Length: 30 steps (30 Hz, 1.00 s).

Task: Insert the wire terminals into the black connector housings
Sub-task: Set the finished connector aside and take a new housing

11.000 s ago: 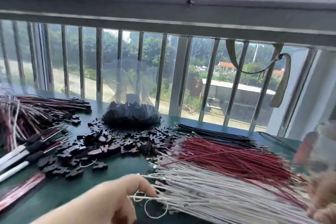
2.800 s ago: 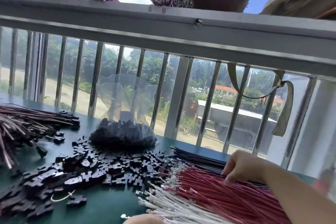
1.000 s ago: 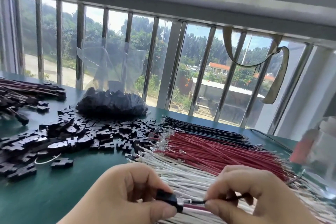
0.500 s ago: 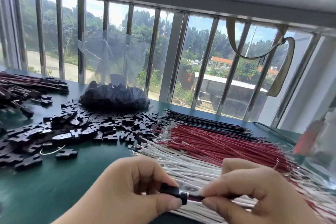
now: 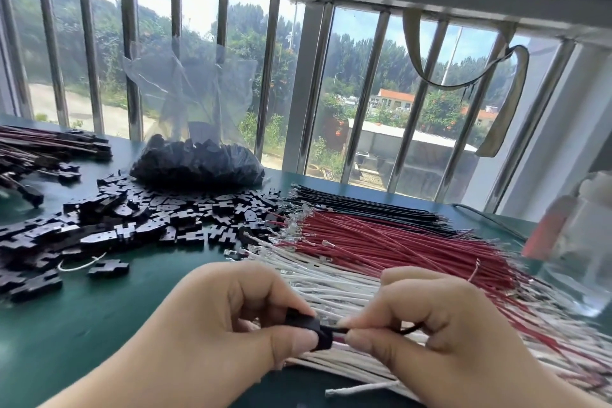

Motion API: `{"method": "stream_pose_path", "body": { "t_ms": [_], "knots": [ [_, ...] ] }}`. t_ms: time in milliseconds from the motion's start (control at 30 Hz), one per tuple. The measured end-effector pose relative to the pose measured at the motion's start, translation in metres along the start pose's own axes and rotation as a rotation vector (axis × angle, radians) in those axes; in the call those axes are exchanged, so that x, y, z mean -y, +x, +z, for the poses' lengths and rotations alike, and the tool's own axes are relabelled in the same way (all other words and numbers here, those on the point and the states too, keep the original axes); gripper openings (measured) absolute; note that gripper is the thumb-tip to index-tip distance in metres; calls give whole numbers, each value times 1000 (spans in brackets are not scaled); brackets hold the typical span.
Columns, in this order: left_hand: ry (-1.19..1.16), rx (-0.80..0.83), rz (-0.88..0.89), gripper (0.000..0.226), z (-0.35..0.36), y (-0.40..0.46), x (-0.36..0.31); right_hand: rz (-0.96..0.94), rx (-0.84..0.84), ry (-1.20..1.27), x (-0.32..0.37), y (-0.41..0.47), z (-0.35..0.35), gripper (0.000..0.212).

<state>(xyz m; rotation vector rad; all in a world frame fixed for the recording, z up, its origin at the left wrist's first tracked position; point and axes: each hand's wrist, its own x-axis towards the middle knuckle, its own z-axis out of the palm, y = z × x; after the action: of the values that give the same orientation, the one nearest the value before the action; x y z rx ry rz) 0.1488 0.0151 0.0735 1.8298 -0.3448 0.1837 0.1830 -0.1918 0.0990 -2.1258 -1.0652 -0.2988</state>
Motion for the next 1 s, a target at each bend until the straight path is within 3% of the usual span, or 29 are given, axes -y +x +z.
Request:
{"method": "stream_pose_path", "body": {
  "t_ms": [100, 233, 300, 333, 400, 467, 533, 567, 633, 700, 800, 1000],
  "knots": [
    [95, 31, 29, 19, -4, 1, 5, 79, 92, 25, -1, 4, -1, 6],
    [350, 92, 113, 29, -16, -1, 19, 332, 506, 73, -8, 9, -16, 11],
    [466, 121, 117, 37, -19, 4, 21, 401, 555, 97, -17, 9, -28, 19],
    [462, 203, 27, 37, -20, 4, 18, 451, 540, 115, -22, 9, -33, 23],
    [378, 293, -116, 21, -24, 1, 12, 570, 494, 100, -34, 8, -34, 24],
    [305, 119, -82, 45, -32, 0, 13, 517, 377, -90, -45, 6, -27, 13],
    [317, -208, -76, 61, -38, 1, 22, 353, 280, -334, -53, 4, -18, 6],
    [400, -336, -85, 58, -36, 10, 24, 273, 257, -445, -54, 2, -13, 11],
    [629, -433, -127, 34, -38, 24, 32, 145, 204, -528, -56, 1, -6, 17],
    [900, -416, -169, 15, -43, 42, 37, 79, 173, -511, -55, -1, -3, 22],
    [1181, -304, -219, 44, -50, 67, 56, 10, 150, -536, -54, -3, -1, 31],
    [1191, -178, -254, 31, -49, 86, 81, -81, 150, -653, -58, -2, 1, 23]
  ]
}}
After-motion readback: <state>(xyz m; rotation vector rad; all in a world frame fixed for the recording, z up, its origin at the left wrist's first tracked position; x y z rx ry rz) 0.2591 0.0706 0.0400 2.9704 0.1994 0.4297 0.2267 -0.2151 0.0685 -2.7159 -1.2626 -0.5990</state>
